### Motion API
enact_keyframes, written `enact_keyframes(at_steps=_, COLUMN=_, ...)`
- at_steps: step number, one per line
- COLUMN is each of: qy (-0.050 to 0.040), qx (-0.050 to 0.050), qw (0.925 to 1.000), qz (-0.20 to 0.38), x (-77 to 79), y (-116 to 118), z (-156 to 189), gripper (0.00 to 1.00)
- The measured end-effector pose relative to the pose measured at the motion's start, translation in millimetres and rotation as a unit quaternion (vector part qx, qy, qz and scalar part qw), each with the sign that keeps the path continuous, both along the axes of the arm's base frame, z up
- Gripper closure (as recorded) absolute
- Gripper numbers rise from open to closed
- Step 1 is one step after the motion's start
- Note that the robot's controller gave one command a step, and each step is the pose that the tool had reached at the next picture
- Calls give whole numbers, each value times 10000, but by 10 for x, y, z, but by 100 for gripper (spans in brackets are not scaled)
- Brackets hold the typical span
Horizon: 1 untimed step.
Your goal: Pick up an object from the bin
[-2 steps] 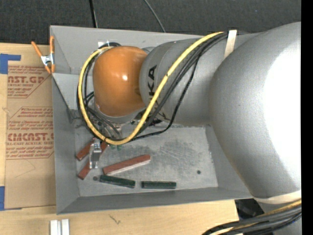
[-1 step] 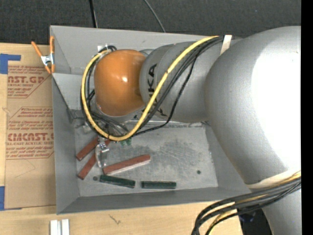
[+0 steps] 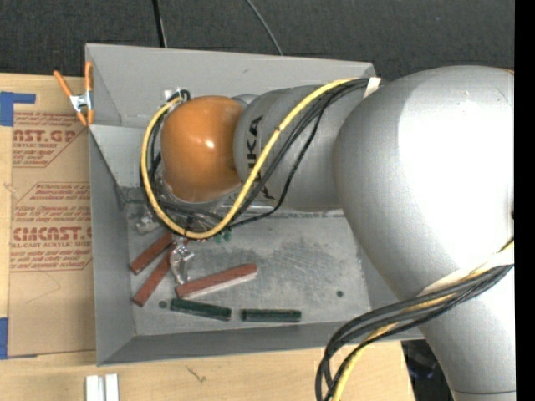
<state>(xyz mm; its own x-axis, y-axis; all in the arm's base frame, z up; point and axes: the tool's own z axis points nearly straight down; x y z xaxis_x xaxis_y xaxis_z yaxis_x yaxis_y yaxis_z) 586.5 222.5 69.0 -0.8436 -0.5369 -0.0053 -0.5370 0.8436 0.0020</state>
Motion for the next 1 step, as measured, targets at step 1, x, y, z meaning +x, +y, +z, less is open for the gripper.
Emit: enact_keyframes(at_steps=1, qy=0, qx=-13, qw=9998, qz=201, x=1, y=123, z=14, gripper=0)
